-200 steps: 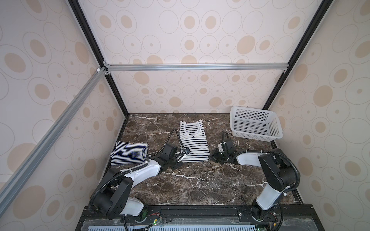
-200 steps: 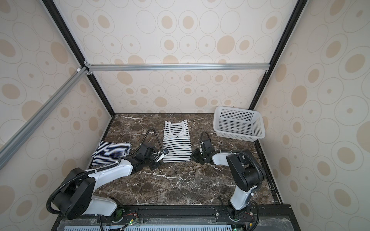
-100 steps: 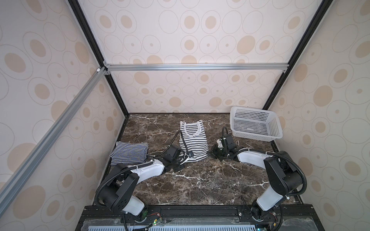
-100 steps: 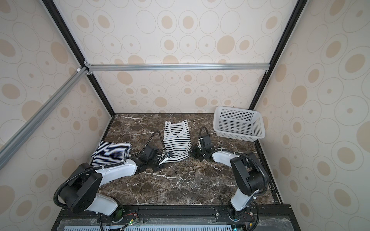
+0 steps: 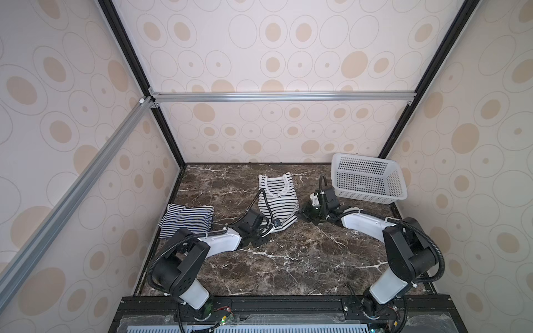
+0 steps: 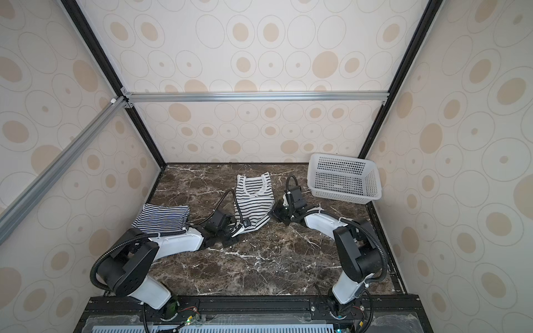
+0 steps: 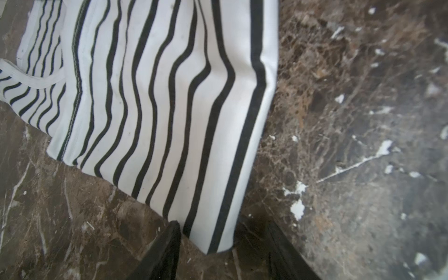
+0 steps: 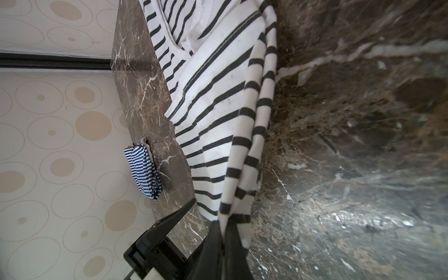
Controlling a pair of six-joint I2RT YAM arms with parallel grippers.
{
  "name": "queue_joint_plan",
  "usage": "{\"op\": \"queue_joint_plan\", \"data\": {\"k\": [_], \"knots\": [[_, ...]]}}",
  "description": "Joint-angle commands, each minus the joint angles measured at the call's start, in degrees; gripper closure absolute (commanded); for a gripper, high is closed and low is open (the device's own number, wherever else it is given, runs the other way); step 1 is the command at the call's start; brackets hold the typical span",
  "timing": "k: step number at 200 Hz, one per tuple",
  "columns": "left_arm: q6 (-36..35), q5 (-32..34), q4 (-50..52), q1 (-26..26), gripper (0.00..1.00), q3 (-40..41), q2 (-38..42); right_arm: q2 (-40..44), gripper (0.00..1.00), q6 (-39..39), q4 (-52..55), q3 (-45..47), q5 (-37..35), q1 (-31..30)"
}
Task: Fold and stack tank tops
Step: Fold the tank top at the center of the table.
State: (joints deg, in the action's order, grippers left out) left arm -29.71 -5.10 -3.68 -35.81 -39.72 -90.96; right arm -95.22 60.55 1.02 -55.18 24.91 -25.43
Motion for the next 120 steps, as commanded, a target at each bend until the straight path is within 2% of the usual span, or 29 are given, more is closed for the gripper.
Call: {"op": "queue_joint_plan", "data": {"k": [1,30,49,59,78,86,91,120], "knots": [[-1.31,1.84,-1.83,-0.49,0.45,-2.35,-1.36,1.09,0.98,-0.09,0.96,-1.59,0.41,-0.32],[-1.51,2.36,-2.76,-0.49,0.47,-2.51,-2.50,1.00,0.98,-0.35,1.33,-2.40,0.53,-0.32],[-1.62,2.64,-2.84,-0.44,0.52,-2.74,-3.38,0.91,0.98,-0.44,1.53,-2.98,0.63,-0.32],[-1.91,2.57,-3.00,-0.48,0.59,-2.81,-3.65,0.76,0.98,-0.57,1.70,-3.27,0.58,-0.32],[-2.29,1.50,-2.41,-0.43,0.89,-3.01,-3.48,0.65,0.98,-0.70,1.97,-3.62,0.67,-0.10],[-2.71,0.34,-1.63,-0.48,0.97,-3.08,-3.07,0.69,0.98,-0.78,2.05,-3.62,0.74,0.02],[-3.07,-0.61,-0.89,-0.41,1.00,-3.25,-2.70,0.76,0.98,-0.83,2.25,-3.54,0.87,0.16],[-4.96,-8.03,7.73,-0.45,1.00,-6.18,-0.19,2.99,0.98,-1.38,3.99,-2.26,0.59,0.29]]}}
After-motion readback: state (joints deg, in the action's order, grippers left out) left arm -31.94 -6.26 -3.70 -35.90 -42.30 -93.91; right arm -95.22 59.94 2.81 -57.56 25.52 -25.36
